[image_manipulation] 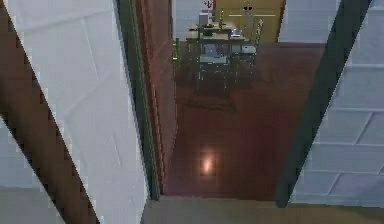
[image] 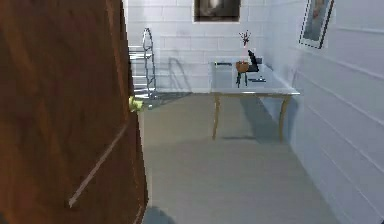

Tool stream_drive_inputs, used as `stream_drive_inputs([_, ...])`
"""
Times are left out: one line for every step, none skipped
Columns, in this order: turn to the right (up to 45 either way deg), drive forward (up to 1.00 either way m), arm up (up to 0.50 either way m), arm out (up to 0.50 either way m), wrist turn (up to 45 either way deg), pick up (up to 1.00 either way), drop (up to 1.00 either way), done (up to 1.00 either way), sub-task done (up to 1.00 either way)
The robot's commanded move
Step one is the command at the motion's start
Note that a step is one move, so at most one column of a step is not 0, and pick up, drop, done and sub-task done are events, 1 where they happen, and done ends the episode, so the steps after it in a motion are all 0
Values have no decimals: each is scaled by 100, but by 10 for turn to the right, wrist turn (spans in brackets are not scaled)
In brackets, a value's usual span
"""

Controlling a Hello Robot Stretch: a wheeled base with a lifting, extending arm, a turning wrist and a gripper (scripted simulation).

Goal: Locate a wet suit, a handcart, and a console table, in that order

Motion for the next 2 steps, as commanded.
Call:
stream_drive_inputs([0,45,0,0,0,0,0,0,0])
stream_drive_inputs([180,0,0,0,0,0,0,0,0])
